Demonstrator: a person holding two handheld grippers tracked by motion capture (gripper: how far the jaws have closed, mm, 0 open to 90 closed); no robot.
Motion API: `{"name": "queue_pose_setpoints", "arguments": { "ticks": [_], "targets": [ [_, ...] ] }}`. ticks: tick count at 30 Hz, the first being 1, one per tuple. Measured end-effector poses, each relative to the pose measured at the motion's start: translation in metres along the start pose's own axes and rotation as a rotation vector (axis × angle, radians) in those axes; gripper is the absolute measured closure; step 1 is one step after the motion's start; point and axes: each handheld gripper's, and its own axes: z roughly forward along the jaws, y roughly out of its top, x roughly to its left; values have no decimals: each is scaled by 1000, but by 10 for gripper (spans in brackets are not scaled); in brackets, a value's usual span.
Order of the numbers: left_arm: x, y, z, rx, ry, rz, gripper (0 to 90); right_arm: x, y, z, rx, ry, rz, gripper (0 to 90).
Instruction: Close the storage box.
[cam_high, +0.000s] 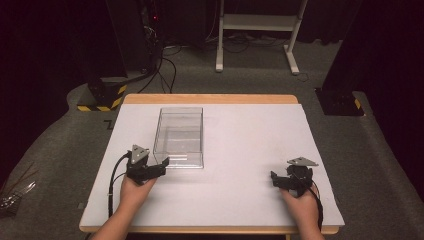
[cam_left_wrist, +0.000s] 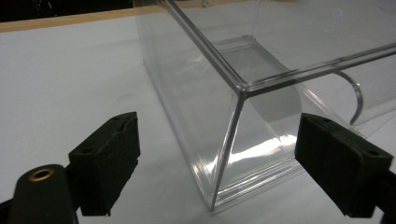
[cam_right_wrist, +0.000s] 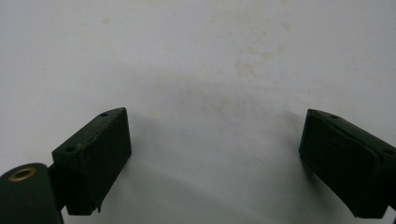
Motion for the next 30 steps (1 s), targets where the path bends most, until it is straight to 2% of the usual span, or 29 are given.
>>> {"name": "queue_pose_setpoints", "arguments": {
  "ticks": [14,30],
  "targets": [
    [3,1,12,6,27,-20,152,0,0,0,4,1,3,88],
    [2,0,16,17,15,-34,162,0,0,0,4,1,3,88]
  ]
}}
